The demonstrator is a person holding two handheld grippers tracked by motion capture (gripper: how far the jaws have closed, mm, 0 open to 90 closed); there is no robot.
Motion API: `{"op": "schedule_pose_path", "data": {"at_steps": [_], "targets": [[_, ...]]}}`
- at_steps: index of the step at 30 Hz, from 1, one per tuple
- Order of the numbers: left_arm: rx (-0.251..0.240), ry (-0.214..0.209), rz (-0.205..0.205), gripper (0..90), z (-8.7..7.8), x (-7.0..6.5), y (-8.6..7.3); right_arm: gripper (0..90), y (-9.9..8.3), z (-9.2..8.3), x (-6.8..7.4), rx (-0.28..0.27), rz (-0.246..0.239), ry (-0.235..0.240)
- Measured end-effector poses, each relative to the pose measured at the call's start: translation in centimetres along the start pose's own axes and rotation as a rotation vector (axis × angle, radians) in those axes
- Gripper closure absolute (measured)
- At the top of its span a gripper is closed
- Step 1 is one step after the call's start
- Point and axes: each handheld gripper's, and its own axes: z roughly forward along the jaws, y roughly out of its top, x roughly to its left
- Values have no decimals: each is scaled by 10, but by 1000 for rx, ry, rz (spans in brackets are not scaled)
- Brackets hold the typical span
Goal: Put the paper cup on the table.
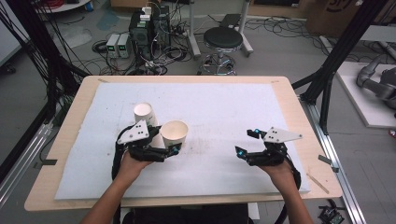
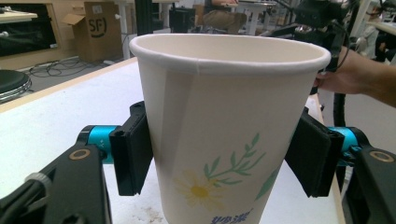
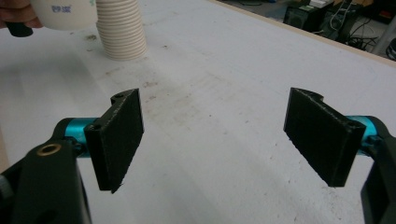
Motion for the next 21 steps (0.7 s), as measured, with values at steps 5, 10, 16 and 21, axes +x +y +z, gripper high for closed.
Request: {"op": "schedule_pose_path", "data": {"at_steps": [5,10,16,21], "targets": [[0,8,4,309,-15,-3,-3,202,-3,-1,0,5,4,-1],[-29,31,-1,309,-37,-4,-6,203,-3,0,1,2,0,-4],[-47,89,-1,307,-65,-2,-10,203,-5,1,1,10,-2,-5],[-72,160,-26,307,-91,6,-17,202,-7,1,2,12,-4,-4]]}}
